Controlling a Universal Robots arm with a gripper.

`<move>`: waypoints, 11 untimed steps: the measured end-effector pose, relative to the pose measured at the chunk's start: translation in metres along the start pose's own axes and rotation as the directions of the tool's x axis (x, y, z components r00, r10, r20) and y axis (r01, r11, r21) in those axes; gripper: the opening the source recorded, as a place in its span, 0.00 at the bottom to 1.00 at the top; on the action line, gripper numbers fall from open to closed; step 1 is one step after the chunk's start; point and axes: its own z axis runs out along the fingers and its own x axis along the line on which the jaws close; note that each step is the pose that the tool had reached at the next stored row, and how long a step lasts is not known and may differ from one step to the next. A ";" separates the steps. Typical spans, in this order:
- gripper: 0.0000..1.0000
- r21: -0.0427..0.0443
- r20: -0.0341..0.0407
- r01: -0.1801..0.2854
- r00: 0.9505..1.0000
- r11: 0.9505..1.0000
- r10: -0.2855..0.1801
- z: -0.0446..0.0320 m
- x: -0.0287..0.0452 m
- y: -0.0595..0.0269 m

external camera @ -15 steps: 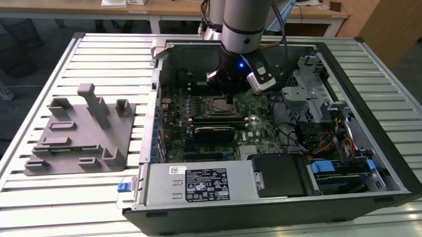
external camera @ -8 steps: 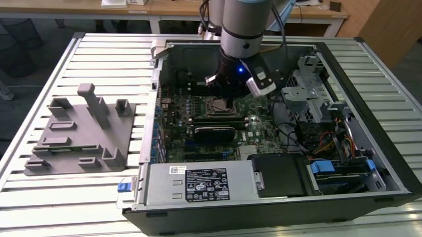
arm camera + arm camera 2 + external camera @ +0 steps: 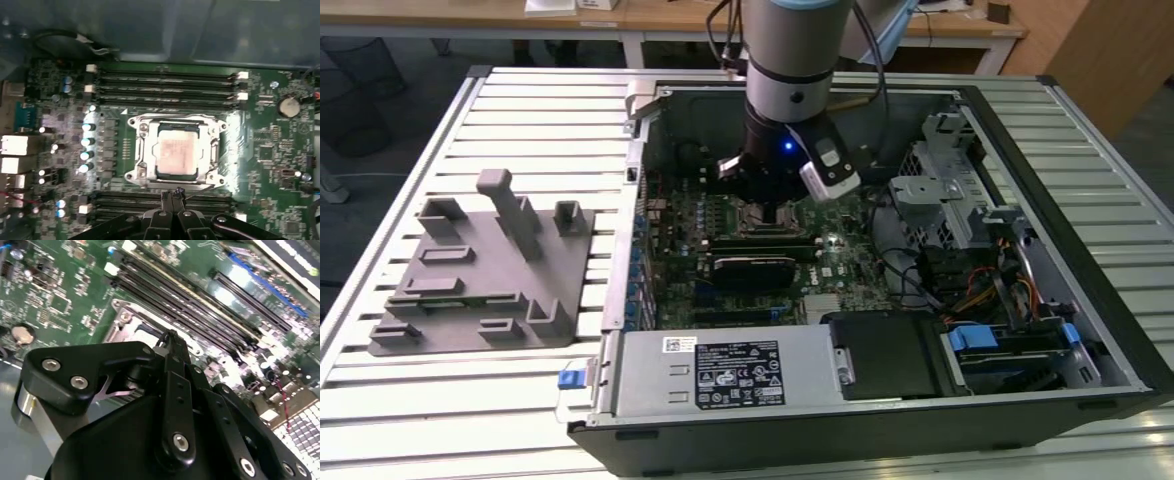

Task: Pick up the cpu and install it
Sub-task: 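Install the second cpu locking lever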

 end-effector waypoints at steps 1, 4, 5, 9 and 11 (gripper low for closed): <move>0.11 0.000 0.000 0.000 1.000 1.000 0.000 0.0001 0.0017 -0.0007; 0.11 0.000 0.000 0.000 1.000 1.000 0.000 0.0018 0.0046 -0.0013; 0.11 0.000 0.000 0.000 1.000 1.000 0.000 0.0029 0.0051 -0.0014; 0.11 -0.001 0.000 0.000 1.000 1.000 0.000 0.0081 0.0074 -0.0016; 0.11 -0.001 0.000 0.000 1.000 1.000 0.000 0.0098 0.0081 -0.0017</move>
